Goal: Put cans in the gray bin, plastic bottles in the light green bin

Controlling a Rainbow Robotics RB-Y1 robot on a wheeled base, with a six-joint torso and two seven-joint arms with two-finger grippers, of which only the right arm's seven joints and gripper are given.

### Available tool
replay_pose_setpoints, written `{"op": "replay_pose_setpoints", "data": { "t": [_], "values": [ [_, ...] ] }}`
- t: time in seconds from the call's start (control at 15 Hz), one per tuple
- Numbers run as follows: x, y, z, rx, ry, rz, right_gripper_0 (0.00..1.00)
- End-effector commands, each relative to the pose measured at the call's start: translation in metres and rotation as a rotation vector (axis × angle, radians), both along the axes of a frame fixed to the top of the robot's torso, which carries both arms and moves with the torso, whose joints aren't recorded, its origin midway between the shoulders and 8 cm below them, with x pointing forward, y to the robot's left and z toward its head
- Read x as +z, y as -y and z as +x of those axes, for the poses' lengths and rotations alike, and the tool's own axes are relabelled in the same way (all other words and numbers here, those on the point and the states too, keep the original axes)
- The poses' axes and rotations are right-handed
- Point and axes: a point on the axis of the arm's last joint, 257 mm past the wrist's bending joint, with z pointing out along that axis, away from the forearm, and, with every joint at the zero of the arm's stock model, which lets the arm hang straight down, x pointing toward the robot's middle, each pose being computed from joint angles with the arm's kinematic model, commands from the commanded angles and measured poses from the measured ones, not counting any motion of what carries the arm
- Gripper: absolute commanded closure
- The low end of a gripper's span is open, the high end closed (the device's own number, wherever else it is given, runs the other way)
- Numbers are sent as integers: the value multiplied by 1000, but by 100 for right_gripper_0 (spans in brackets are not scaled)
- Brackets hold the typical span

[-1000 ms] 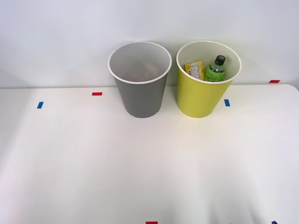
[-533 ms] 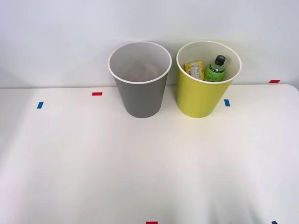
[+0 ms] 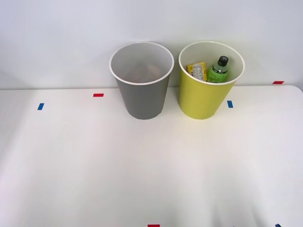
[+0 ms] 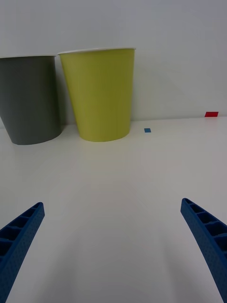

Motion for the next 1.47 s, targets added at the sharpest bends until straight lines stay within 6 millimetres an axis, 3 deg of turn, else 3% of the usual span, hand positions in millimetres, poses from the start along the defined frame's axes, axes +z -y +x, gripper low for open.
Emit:
{"op": "replay_pose_setpoints", "data": {
  "t": [0.07,1.47],
  "values": [
    [0,0,0,0,0,0,0],
    [0,0,0,0,0,0,0]
  ]
}}
